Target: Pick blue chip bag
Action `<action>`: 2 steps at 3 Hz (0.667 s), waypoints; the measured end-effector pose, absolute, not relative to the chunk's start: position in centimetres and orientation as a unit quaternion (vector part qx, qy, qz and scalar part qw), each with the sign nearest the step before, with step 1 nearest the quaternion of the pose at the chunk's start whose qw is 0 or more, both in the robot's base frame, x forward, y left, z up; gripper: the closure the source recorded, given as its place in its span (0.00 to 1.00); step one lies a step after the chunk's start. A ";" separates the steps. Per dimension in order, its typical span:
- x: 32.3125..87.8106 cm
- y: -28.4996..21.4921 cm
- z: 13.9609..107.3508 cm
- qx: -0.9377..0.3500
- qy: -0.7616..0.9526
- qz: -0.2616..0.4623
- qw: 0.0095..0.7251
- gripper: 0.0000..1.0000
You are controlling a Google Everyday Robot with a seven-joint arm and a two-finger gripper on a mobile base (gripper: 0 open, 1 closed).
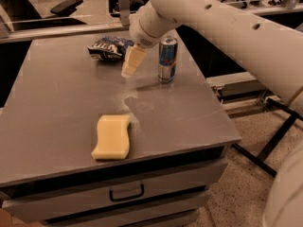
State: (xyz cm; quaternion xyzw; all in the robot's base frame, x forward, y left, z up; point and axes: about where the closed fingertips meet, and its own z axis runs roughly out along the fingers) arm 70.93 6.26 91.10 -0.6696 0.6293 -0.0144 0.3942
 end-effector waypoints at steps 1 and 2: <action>73.1 7.7 90.1 -0.671 0.630 -0.004 0.391 0.00; 74.5 9.5 89.4 -0.679 0.623 0.008 0.388 0.14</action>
Offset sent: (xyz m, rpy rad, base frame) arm 0.0563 0.0563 -0.0222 0.0202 0.0446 0.0796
